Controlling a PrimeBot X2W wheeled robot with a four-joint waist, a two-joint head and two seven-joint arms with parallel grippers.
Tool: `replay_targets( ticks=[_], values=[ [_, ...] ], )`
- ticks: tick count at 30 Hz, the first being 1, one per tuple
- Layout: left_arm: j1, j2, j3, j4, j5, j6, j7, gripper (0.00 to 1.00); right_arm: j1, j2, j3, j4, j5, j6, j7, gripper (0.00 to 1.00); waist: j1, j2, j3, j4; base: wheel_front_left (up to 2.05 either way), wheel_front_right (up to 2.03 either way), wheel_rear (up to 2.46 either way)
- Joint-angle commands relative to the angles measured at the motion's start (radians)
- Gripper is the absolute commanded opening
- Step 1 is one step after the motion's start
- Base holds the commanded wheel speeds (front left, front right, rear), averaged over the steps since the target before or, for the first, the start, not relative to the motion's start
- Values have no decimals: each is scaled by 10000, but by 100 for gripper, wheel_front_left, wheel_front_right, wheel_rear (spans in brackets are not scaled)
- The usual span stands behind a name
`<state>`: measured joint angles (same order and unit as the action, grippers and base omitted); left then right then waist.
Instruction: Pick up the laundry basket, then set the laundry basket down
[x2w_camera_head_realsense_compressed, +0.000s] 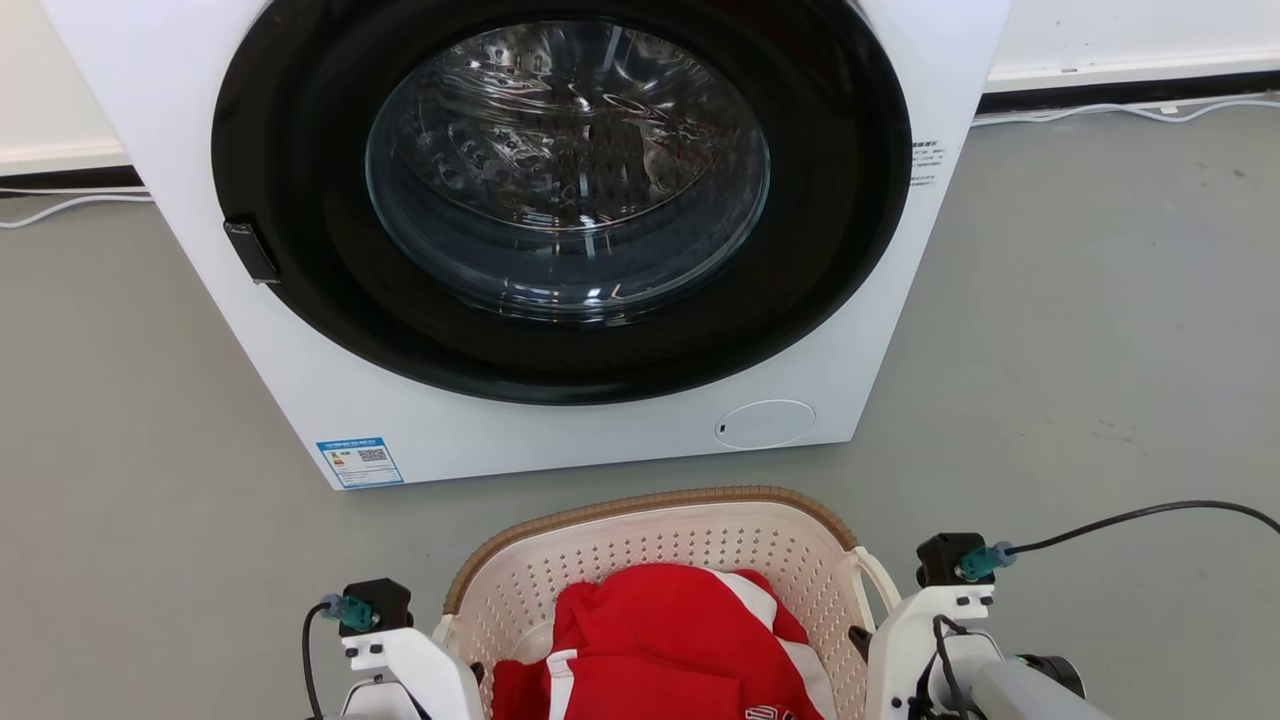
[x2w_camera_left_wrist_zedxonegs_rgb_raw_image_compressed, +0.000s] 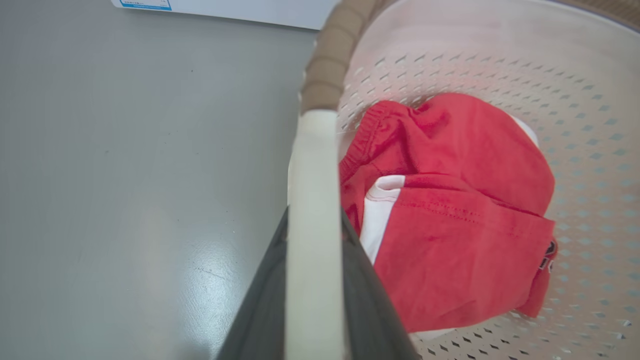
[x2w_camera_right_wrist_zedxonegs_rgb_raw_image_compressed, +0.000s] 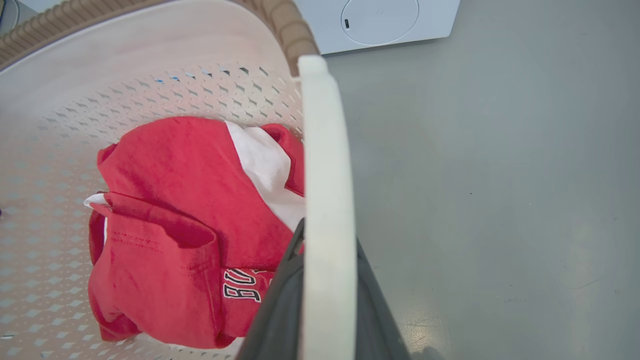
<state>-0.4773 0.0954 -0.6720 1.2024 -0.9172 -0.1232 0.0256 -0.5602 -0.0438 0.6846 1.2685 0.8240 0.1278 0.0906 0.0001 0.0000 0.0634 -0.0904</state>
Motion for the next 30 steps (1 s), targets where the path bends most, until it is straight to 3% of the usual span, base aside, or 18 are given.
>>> replay_targets(
  ticks=[1, 30],
  values=[
    [-298, 513, 133, 8, -15, -75, -116, 0, -407, -209, 154, -19, 84, 29, -222, 0, 0, 0, 17, 5, 0, 0, 0],
    [-802, 518, -581, 345, -714, -75, -665, 0, -755, -158, 729, 73, 524, 29, -453, 0, 0, 0, 643, -74, 0, 0, 0]
  ],
)
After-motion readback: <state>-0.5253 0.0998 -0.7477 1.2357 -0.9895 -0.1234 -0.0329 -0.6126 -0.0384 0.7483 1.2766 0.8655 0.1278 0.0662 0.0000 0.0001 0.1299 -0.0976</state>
